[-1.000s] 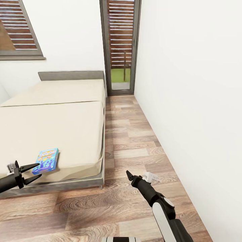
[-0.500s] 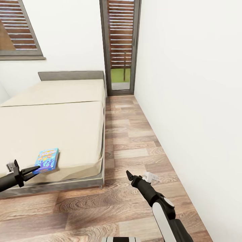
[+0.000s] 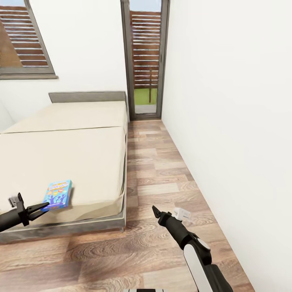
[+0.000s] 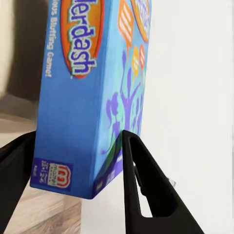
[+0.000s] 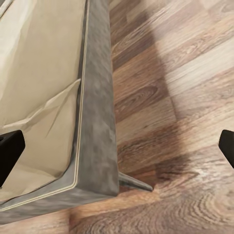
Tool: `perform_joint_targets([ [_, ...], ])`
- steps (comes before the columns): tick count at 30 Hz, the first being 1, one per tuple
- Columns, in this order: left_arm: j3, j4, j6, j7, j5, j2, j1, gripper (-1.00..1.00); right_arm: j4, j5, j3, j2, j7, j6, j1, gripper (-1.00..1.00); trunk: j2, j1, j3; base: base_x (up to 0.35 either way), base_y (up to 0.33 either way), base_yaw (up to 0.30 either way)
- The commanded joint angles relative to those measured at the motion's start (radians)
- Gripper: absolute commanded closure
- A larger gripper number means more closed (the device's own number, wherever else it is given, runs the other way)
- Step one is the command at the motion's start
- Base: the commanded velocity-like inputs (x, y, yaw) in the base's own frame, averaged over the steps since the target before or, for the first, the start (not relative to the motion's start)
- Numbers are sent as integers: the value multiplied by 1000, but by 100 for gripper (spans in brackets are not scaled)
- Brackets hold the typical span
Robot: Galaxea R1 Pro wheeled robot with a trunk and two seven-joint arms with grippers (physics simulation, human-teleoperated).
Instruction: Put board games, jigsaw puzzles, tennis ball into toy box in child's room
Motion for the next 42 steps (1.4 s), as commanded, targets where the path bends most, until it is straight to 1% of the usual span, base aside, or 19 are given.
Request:
perform_joint_targets([
  [1,0,0,9,-1,1,0,0,100,-1,-5,-1,0,2,5,0,-100,0,-1,3,0,0,0],
  [29,-2,-7,10,-1,1,-2,-1,100,-1,-6,-1,0,2,5,0,-100,7,-13,111,0,0,0],
  [31,-3,-8,10,-2,1,-1,-1,100,-1,-6,-1,0,2,5,0,-100,21,-21,118,0,0,0],
  [35,-2,-17,14,-14,0,4,-1,100,-1,-5,-1,0,2,5,0,-100,21,-21,118,0,0,0],
  [40,-10,-50,21,-68,-7,25,-1,100,-1,-5,-1,0,1,5,0,-100,21,-21,118,0,0,0],
  [42,-13,-67,23,-81,-8,29,-1,100,-1,-5,-1,0,1,5,0,-100,35,-29,124,0,0,0],
])
